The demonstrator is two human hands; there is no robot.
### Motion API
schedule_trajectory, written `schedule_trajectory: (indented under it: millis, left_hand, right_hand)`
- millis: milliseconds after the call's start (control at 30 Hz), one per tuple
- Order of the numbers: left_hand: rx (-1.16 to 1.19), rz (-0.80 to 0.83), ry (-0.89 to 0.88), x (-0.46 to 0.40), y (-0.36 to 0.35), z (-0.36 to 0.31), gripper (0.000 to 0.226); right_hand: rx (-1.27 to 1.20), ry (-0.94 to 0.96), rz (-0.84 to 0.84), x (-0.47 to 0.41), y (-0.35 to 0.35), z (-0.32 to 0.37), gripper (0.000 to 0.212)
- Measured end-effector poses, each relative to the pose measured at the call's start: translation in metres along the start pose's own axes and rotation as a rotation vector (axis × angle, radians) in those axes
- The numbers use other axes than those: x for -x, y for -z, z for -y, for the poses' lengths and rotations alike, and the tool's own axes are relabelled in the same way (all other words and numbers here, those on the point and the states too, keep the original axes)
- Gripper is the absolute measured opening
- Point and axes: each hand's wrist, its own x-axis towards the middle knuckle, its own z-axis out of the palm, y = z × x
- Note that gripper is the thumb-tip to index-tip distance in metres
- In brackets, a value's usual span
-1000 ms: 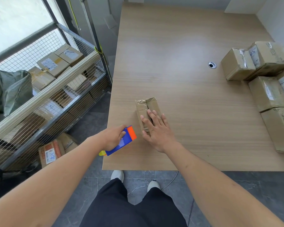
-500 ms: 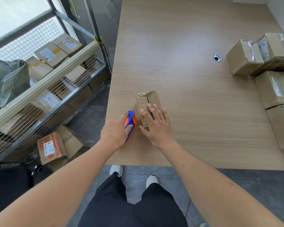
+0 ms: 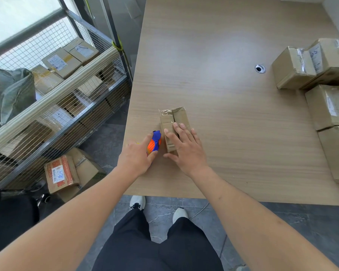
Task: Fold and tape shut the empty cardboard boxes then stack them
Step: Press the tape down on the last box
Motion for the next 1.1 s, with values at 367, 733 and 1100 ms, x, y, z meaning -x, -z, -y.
schedule_trajectory:
  millis: [367,733,1100]
  left_hand:
    - [0.059,-0.236,-0.836,0.004,0.006,-0.022,0.022]
    - [0.201,-0.28,-0.783,0.011,-0.018,-0.036,0.015]
    - [0.188,-0.328,-0.756,0.019,-0.021,-0.047,0.01]
  right_hand:
    - [-0.034,0.001,0.183,0.011,0.032,-0.019,0.097]
    - [0.013,0.108,-0.068,0.035,0.012,-0.036,0.074]
    - [-0.153,0.11,-0.244,0.058,0.021,-0.052,0.031]
